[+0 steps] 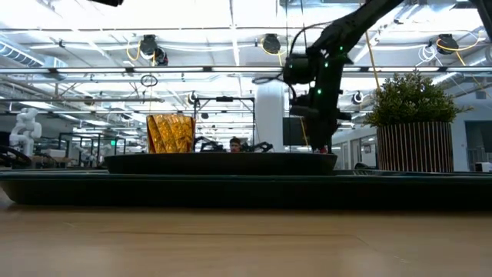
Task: Pick and place plate/cup/fork/spoon on tray
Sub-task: Put the orange spoon on the black tray
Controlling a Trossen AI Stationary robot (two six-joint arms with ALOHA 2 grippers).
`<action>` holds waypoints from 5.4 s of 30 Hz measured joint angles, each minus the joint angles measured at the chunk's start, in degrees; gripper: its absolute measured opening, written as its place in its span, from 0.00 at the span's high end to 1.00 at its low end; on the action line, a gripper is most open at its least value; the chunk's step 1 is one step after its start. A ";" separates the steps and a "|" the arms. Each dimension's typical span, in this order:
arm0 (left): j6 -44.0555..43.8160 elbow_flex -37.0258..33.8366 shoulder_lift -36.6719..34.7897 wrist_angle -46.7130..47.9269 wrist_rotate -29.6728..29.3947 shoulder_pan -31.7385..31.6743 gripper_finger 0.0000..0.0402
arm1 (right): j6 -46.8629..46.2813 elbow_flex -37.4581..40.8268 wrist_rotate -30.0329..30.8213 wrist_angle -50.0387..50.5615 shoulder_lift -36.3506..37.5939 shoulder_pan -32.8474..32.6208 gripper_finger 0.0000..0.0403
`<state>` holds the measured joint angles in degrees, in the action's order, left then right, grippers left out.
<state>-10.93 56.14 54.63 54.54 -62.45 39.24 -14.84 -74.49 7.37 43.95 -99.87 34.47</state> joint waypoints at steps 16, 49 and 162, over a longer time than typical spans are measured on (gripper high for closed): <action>36.48 -12.16 -20.54 -37.48 13.80 -1.99 0.52 | 4.29 0.10 -0.05 -0.48 -5.95 2.68 0.72; 27.72 -16.24 -30.27 -40.28 23.10 -4.35 0.52 | 8.85 0.04 -1.18 -4.71 -10.52 2.74 0.67; 25.61 -16.24 -27.89 -38.03 23.45 -4.13 0.52 | 65.51 12.21 6.23 -7.57 11.80 -14.75 0.96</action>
<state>14.68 39.90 26.74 16.51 -39.00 35.12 50.67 -62.28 13.60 36.39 -88.07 19.72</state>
